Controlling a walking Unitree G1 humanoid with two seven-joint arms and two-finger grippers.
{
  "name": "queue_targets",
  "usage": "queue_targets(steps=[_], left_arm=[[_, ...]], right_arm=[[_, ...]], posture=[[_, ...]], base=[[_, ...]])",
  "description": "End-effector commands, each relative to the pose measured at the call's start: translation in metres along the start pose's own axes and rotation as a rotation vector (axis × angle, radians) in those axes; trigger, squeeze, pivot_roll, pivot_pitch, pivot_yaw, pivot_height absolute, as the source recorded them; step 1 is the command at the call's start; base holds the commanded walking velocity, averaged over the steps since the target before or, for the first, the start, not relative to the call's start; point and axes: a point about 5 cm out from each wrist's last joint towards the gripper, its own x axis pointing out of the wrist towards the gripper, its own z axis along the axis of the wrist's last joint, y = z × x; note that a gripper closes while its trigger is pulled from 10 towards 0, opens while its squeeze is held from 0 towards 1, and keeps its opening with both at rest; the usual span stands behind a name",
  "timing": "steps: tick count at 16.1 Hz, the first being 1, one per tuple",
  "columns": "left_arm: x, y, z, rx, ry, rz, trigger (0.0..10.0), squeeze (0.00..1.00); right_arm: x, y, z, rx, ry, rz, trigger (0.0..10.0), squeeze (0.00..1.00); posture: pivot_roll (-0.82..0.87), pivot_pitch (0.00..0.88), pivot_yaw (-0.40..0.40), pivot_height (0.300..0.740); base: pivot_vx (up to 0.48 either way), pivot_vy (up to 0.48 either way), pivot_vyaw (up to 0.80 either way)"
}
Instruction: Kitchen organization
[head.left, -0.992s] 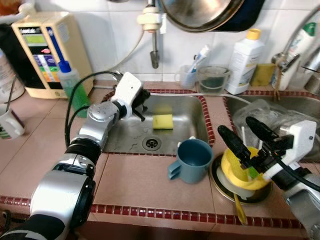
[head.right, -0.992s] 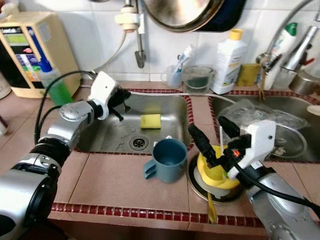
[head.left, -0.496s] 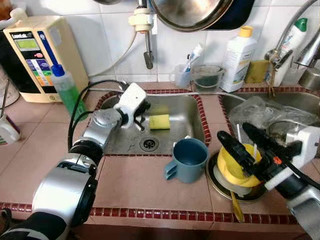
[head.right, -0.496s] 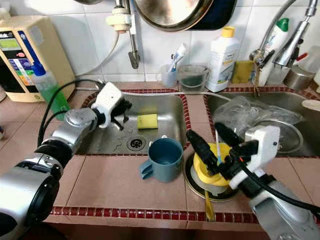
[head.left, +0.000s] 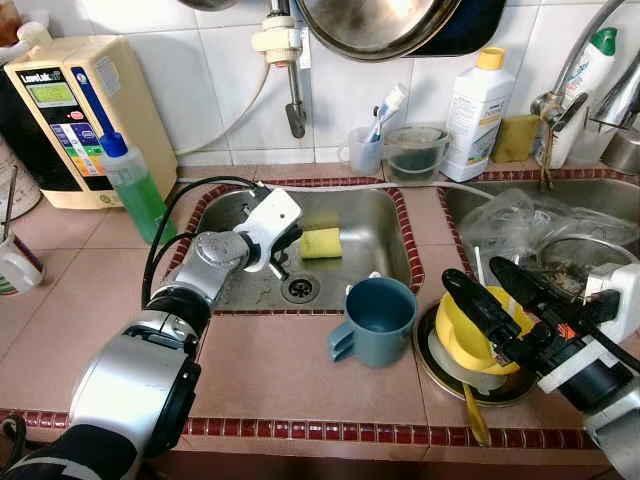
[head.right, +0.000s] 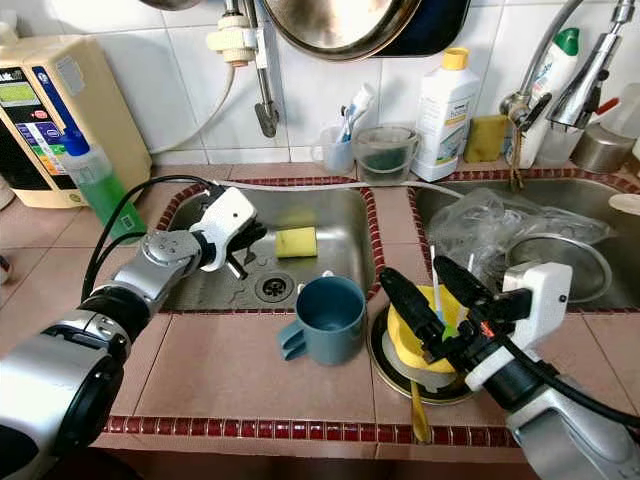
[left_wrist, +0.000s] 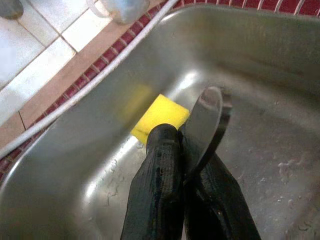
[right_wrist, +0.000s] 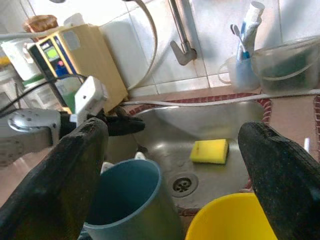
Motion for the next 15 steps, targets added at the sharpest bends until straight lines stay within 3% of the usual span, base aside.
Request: queue_targets(steps=[1, 12, 13, 14, 15], left_arm=[[-0.0019, 0.0045, -0.0008, 0.005, 0.014, 0.014, 10.0, 0.00], [-0.0028, 0.0076, -0.0002, 0.018, 0.027, 0.022, 10.0, 0.02], [-0.0029, 0.0081, 0.0001, 0.006, 0.024, 0.023, 10.0, 0.78], [-0.0029, 0.0083, 0.0003, 0.005, 0.024, 0.024, 10.0, 0.99], [-0.0030, 0.0085, 0.0002, 0.003, 0.024, 0.025, 10.0, 1.00]], right_arm=[[-0.0018, 0.0047, 0.0008, -0.002, 0.003, 0.011, 10.0, 0.00], [-0.0049, 0.0066, 0.0002, 0.032, 0.003, 0.003, 10.0, 0.00], [-0.0050, 0.0066, 0.0003, 0.030, 0.004, 0.003, 10.0, 0.00], [-0.0050, 0.0063, 0.0008, 0.027, 0.003, 0.002, 10.0, 0.00], [-0.0052, 0.0063, 0.0014, 0.028, -0.002, 0.000, 10.0, 0.00]], posture=[[-0.24, 0.000, 0.137, 0.740], [-0.25, 0.000, 0.150, 0.740], [-0.25, 0.000, 0.151, 0.740], [-0.25, 0.000, 0.151, 0.740], [-0.25, 0.000, 0.152, 0.740]], base=[[0.000, 0.000, 0.00], [0.000, 0.000, 0.00], [0.000, 0.000, 0.00], [0.000, 0.000, 0.00], [0.000, 0.000, 0.00]])
